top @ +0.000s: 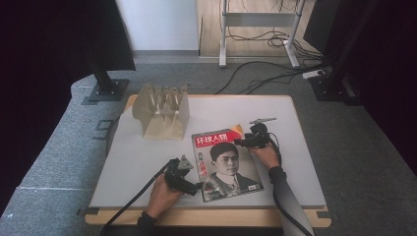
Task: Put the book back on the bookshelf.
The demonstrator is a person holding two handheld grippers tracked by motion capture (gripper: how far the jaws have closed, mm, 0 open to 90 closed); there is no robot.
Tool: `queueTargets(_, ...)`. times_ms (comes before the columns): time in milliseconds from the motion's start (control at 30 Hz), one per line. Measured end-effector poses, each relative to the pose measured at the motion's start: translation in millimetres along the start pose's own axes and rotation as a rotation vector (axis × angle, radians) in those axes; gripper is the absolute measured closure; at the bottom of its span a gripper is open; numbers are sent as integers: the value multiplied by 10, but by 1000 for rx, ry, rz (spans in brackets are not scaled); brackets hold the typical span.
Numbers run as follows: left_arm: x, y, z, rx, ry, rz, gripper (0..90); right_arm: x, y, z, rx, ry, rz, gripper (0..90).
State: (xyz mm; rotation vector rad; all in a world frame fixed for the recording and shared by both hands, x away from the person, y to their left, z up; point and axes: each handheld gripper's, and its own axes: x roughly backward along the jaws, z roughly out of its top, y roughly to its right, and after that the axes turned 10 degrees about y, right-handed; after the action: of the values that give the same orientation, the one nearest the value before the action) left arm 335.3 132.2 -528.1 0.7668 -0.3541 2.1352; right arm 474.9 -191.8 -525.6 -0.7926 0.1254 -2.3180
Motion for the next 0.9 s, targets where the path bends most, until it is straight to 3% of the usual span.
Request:
queueTargets(167, -1, 0, 0, 1, -1, 0, 0, 31, 11, -21, -45, 11, 0, 317)
queueTargets(533, -3, -2, 1, 2, -2, 0, 0, 139, -27, -84, -69, -4, 9, 342)
queueTargets(700, -6, 7, 2, -1, -5, 7, 0, 92, 17, -47, -90, 3, 21, 379)
queueTargets(900, -11, -2, 9, 12, -3, 14, 0, 34, -45, -34, -68, 6, 2, 367)
